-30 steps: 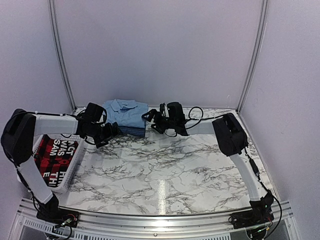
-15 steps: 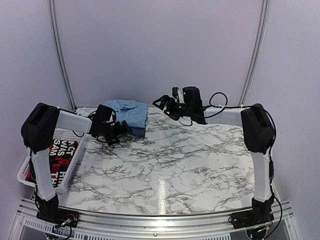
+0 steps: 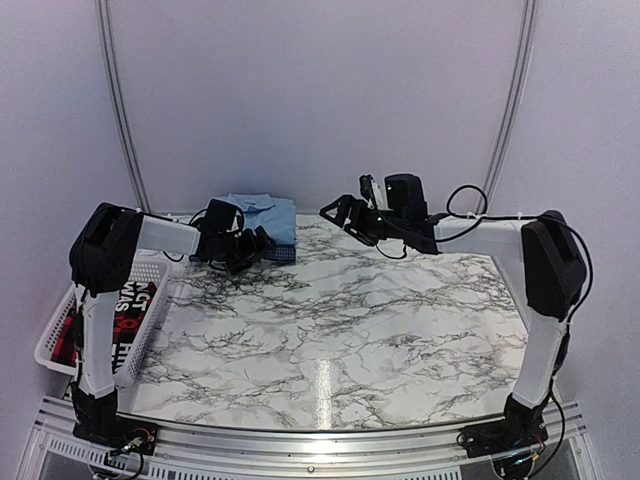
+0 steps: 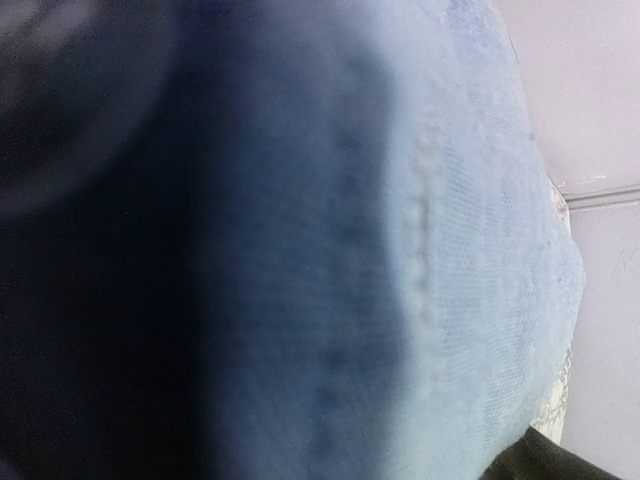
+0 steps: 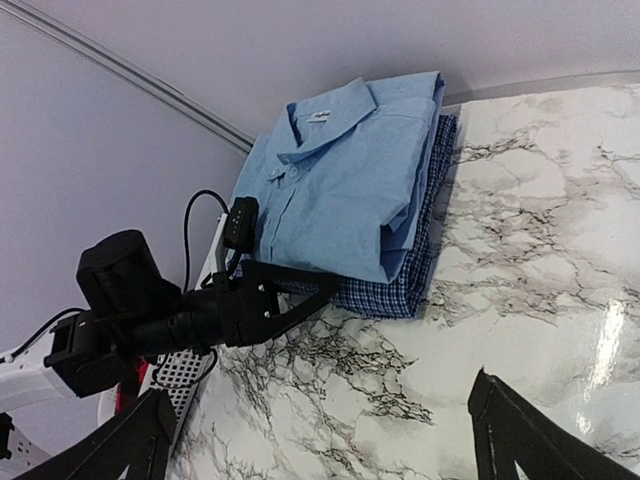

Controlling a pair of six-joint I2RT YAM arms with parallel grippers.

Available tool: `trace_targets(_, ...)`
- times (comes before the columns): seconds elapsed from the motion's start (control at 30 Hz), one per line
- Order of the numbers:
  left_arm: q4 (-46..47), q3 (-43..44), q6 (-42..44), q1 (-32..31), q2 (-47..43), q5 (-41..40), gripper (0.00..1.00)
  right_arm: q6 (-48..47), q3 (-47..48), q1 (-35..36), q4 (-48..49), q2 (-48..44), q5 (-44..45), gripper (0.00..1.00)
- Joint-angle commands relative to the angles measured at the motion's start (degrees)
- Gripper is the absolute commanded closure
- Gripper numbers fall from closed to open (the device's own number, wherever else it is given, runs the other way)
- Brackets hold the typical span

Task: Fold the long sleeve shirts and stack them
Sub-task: Move the square-folded shirt to the corner of the board, then reset both arms

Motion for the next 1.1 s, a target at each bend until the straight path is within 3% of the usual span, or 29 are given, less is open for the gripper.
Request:
trace_targets(0.0,-3.86,2.79,1.3,2.12,3.26,-0.27,0.01,-2.86,-2.32,0.21,-1.84,-4.87,1.4,0.01)
trace_targets(0.47,-5.93,4.64,4.86,4.3,0.91,3.73,0.01,-9.01,-9.07,0.93,-8.05,-13.87,7.39,0.01)
trace_targets(0.83,-9.98,0.03,9.62,0.91,-10.34,5.72,0.01,-15.16,-13.26,1.36,-13.75,-22.59,16.15,0.01)
trace_targets(1.07,-11.88,-5.18,13.38,-2.88,-21.89,2.61,0.01,-19.41,-17.24,1.26,-14.92,-31.01,22.94,0.02)
